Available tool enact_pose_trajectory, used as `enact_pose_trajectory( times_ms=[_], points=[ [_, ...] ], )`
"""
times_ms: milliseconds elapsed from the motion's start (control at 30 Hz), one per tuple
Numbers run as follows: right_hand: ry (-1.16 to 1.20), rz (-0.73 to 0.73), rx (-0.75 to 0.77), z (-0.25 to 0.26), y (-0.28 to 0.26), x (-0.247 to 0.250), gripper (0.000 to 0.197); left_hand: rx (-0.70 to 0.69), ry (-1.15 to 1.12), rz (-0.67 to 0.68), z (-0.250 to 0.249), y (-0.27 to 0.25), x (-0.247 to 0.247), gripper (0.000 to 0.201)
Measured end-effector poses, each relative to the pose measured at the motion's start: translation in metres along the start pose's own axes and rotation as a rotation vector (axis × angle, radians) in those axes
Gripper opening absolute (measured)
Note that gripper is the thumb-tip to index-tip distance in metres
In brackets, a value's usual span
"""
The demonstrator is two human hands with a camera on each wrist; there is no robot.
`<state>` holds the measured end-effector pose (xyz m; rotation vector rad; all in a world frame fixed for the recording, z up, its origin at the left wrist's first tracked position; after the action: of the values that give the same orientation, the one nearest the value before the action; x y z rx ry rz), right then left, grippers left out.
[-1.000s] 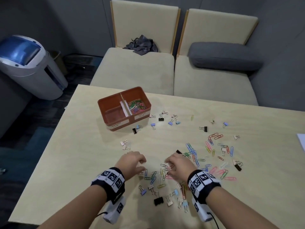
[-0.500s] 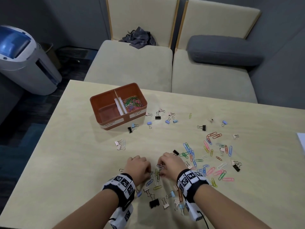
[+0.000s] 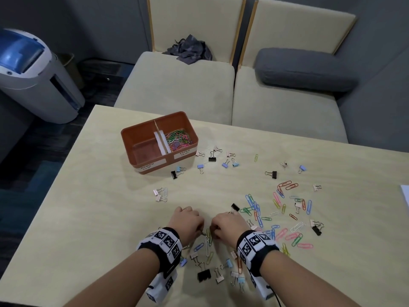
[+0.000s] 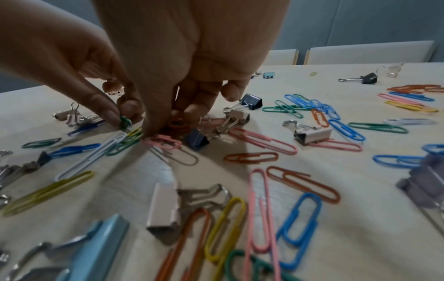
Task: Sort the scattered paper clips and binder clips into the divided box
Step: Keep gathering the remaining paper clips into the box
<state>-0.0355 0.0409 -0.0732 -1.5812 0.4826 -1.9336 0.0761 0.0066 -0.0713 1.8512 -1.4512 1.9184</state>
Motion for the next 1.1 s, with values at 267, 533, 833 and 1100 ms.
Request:
enact_pose_trajectory(
  times_ms=[267,533,833,1100],
  points=[
    [0.139,-0.019,-0.023,-0.002,0.002,0.006,0.017,0.202,-0.228,-0.231,0.048,-0.012,0.026,0.021],
    [0.197,-0.092,-0.026,-0.006,-0.001,0.015,0.017,0.565,-0.285,-0.276,0.116,-0.020,0.025,0.035],
    [0.259,-0.155,-0.011,-0.006,0.001,0.022,0.012,0.549,-0.343,-0.310,0.116,-0.011,0.028,0.015],
    [0.423,-0.197,-0.039,-0.026,-0.007,0.029,0.007,0.470,-0.197,-0.237,0.111,-0.002,0.037,0.013]
  ],
)
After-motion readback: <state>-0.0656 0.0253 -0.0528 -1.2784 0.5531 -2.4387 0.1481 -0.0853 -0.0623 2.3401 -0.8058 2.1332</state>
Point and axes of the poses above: each hand's wrist, its own y-axis towards the middle knuckle, its own x-axis out of the back of the hand, z = x × y, the point moved 6 cm from there along y, towards the middle knuckle, and after that the axes turned 3 degrees about z, right-handed, at the moved point
